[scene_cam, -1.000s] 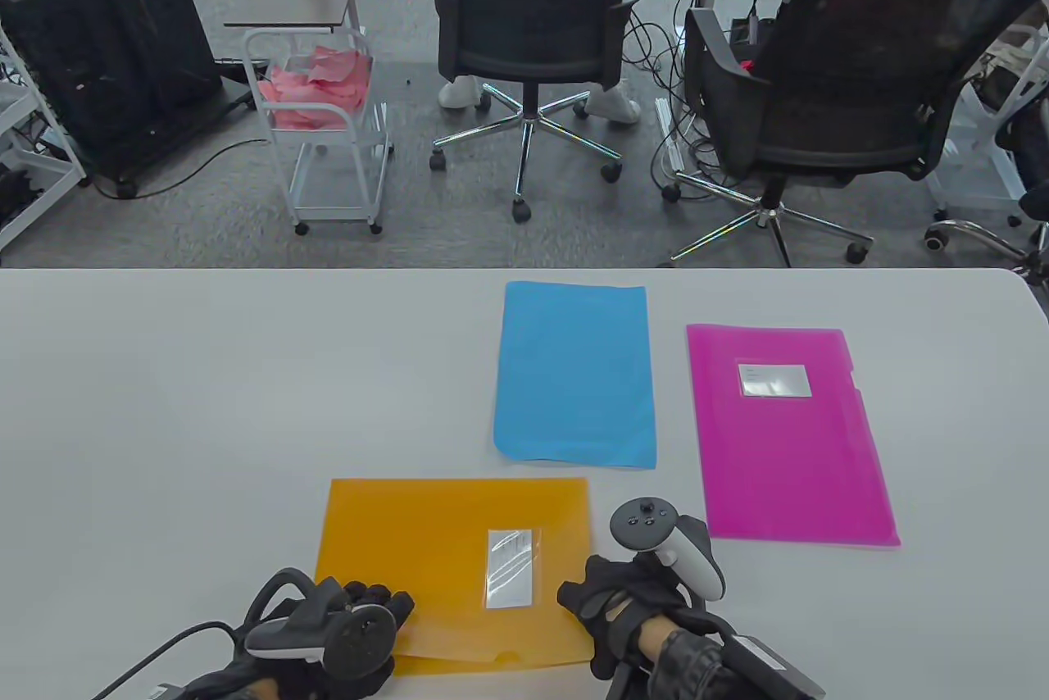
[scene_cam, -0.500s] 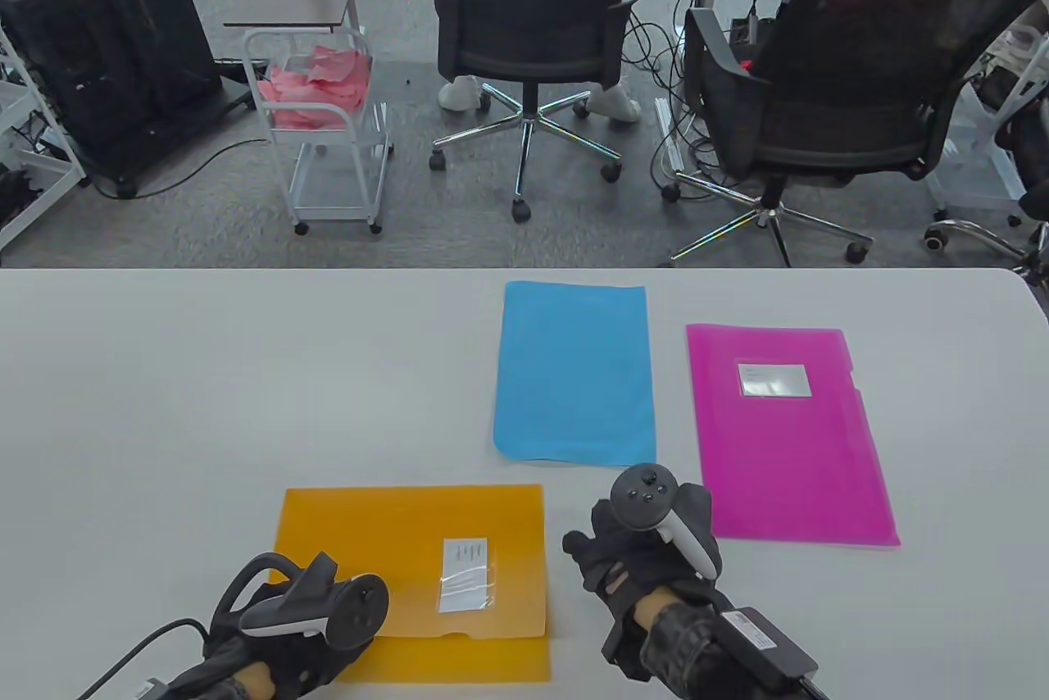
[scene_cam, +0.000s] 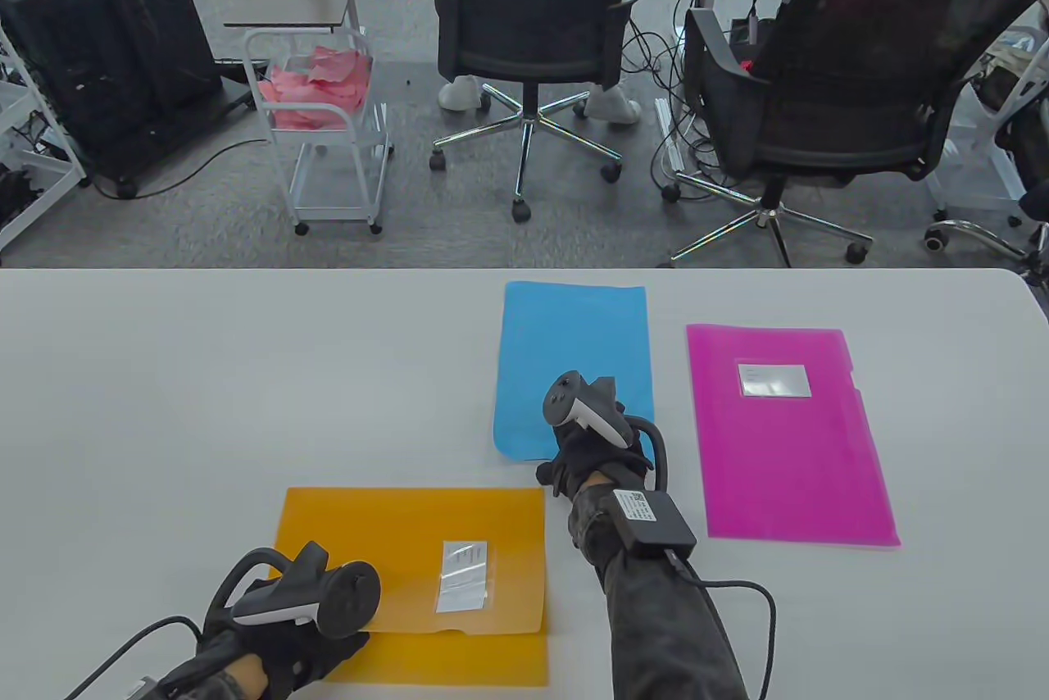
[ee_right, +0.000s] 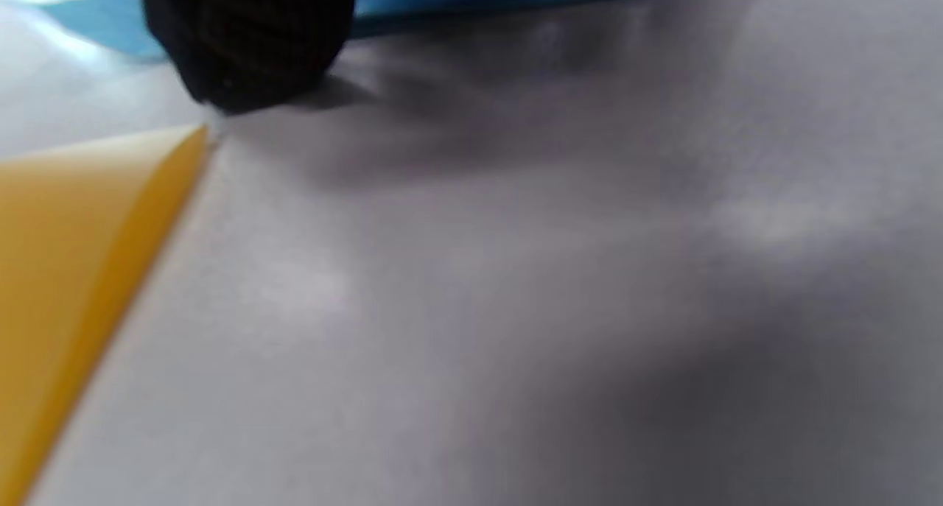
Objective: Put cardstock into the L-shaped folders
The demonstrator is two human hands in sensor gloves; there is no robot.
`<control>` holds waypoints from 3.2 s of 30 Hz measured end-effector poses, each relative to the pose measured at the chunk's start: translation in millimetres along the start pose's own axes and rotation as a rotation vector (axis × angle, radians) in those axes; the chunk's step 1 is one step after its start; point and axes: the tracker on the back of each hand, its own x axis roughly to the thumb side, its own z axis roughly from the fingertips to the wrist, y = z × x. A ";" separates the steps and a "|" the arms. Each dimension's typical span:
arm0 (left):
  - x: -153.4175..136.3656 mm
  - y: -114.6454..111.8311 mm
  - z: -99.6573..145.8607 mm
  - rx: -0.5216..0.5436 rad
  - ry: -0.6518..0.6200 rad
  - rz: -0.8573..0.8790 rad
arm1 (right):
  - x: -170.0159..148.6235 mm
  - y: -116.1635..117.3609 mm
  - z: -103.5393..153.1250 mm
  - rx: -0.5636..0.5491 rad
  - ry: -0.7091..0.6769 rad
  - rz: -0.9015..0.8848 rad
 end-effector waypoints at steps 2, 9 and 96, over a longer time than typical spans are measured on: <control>-1.0 0.0 0.0 0.001 -0.004 0.006 | 3.9 -3.0 2.7 -0.119 -0.018 0.029; -1.7 -0.8 -0.2 0.025 -0.005 -0.001 | 7.8 4.5 14.8 -0.256 -0.030 0.109; 9.2 3.8 19.3 0.656 0.090 -0.108 | -170.0 29.3 84.7 0.409 -0.205 -1.164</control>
